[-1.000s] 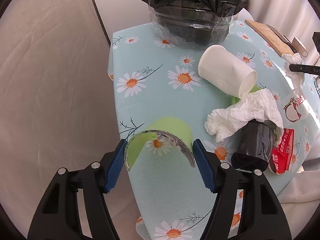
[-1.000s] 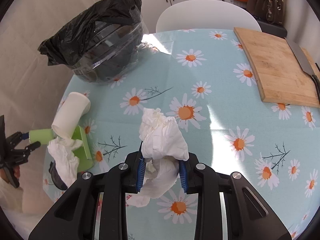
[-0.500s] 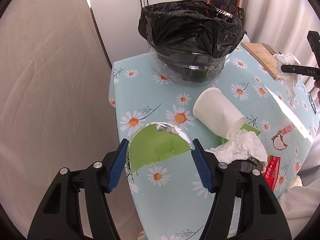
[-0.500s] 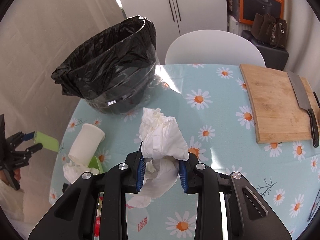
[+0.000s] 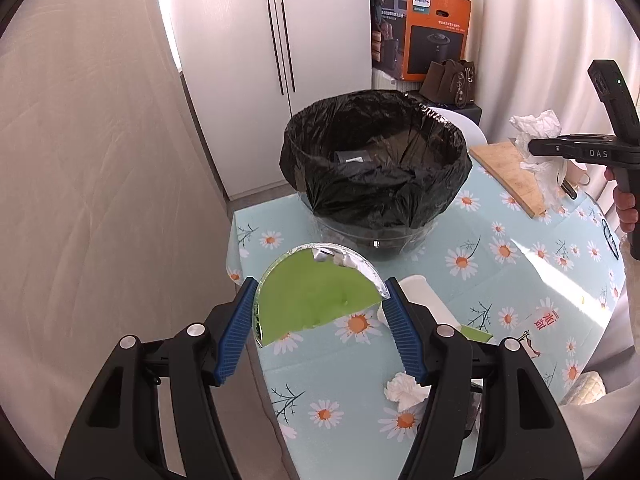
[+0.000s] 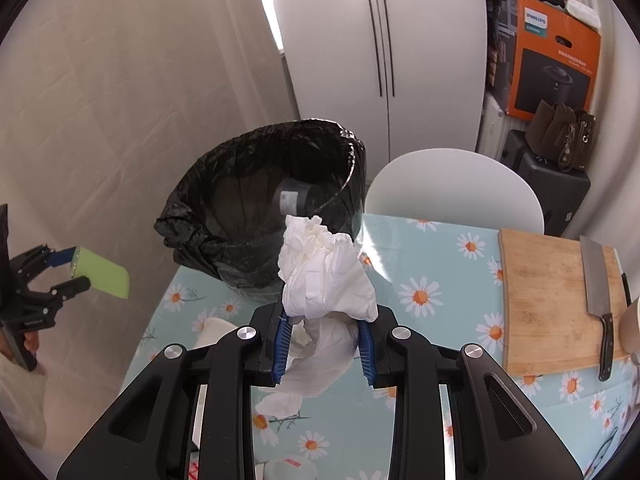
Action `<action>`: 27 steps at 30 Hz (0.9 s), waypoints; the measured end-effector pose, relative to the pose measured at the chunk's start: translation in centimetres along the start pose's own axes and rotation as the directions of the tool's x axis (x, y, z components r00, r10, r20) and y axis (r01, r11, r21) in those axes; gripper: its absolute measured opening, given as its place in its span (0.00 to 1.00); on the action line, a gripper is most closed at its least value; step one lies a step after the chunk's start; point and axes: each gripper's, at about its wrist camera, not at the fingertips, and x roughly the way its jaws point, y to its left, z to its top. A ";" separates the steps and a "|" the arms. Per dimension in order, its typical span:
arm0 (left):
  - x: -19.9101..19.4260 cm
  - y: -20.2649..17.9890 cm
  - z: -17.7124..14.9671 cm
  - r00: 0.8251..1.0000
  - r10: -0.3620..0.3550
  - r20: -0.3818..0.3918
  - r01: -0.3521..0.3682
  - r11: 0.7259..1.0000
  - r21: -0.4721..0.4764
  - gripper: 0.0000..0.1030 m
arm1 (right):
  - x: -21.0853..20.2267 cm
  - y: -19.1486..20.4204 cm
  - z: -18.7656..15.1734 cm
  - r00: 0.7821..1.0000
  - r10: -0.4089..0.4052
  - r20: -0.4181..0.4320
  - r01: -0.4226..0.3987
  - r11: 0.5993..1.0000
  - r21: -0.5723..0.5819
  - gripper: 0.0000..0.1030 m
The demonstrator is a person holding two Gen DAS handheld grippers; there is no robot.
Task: Collect trash
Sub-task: 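Carry the green cup and tissue over the bin and release both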
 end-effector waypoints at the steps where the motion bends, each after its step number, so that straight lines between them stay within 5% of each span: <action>1: -0.4 0.0 0.6 1.000 0.004 0.010 -0.004 1.000 0.009 0.62 | -0.2 0.2 0.5 1.000 -0.001 0.008 0.001 1.000 -0.007 0.26; 14: -0.7 0.0 8.5 0.996 -0.010 0.092 0.000 0.994 0.107 0.62 | -0.1 2.7 5.9 0.996 0.040 0.074 -0.036 0.998 -0.056 0.26; 27: 4.7 1.0 14.9 0.985 -0.147 0.093 0.135 0.983 0.125 0.62 | 5.7 3.1 10.5 0.999 0.034 0.022 -0.032 0.996 -0.084 0.26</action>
